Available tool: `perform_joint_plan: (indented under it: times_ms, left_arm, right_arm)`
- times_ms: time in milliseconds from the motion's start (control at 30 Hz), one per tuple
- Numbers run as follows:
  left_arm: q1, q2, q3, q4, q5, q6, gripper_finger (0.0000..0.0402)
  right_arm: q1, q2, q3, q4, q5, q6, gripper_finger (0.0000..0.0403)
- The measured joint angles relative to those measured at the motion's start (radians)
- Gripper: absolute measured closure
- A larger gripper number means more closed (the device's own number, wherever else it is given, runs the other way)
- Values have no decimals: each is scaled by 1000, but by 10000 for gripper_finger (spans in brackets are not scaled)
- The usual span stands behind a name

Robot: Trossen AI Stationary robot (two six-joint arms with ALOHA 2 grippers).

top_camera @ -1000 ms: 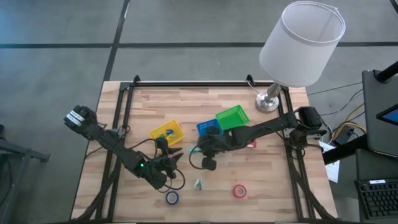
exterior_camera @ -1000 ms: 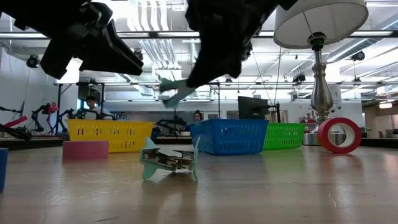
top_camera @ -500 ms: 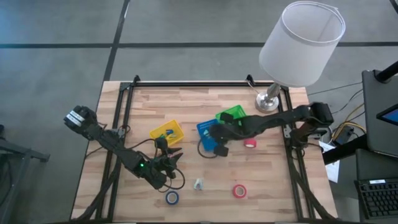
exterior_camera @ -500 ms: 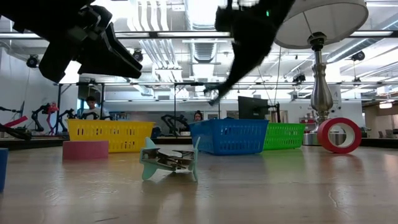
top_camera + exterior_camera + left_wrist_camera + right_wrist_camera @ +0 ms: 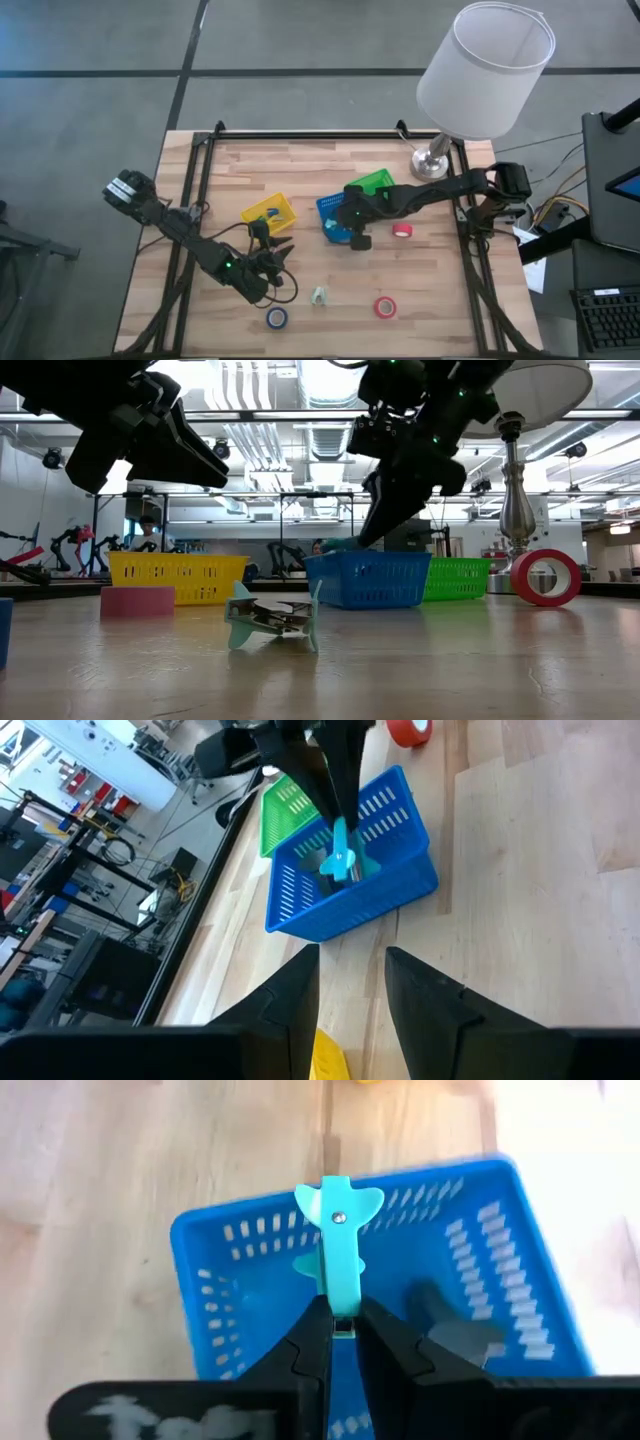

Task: Pick and place Stapler, Stapler remover, tape
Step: Put the left blue staple remover into the blue bin

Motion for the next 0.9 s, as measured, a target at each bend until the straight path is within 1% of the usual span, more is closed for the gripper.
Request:
perform_joint_plan:
  times_ms: [167,400,533,700,900]
  left_arm:
    - [0,0,0,0,0,0,282]
    - [7,0,-2,2,0,-1,282]
    - [13,0,-2,3,0,-1,282]
    - [16,0,-2,3,0,-1,282]
    - [16,0,-2,3,0,-1,282]
  right_arm:
    - [-1,28,-31,35,0,-41,369]
    - [-14,45,-38,37,9,-34,369]
    - [-35,46,-36,38,11,0,368]
    - [-57,55,-43,33,14,46,348]
    - [-57,69,-44,32,10,14,316]
